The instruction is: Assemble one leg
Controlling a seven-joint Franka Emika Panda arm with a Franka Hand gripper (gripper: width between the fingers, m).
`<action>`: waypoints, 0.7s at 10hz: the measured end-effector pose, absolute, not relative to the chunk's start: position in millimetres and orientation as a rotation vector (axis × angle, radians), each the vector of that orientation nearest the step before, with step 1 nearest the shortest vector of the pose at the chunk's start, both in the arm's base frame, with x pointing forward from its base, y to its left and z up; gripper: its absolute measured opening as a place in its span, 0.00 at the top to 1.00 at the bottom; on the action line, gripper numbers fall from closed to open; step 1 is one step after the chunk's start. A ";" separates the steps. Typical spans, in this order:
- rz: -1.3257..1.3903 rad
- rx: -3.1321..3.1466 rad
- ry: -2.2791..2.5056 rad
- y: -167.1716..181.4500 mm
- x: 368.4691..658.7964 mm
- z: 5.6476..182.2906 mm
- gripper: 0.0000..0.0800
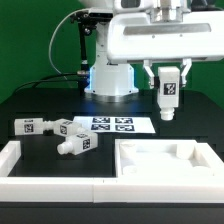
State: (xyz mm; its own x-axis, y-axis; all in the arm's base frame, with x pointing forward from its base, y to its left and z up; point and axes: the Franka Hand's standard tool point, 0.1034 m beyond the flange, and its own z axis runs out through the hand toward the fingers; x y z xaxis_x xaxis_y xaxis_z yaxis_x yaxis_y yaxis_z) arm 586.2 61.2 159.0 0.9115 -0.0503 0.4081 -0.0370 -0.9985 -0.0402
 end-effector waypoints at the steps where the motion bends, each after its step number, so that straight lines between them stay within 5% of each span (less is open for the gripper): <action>1: -0.611 -3.035 0.090 70.2 583.4 162.5 0.64; 5: -0.614 -3.041 0.062 70.7 584.3 159.3 0.64; 7: -0.661 -3.050 -0.001 73.7 617.2 157.7 0.64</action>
Offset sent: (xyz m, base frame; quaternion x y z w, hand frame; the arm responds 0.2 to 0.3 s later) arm 0.0000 0.0000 0.0000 0.0000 0.0000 0.0000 1.0000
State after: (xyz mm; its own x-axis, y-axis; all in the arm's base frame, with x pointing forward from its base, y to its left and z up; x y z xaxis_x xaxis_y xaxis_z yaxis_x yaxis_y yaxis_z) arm 617.2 73.7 157.7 0.9103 -0.0037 0.4138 0.0052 -0.9998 -0.0203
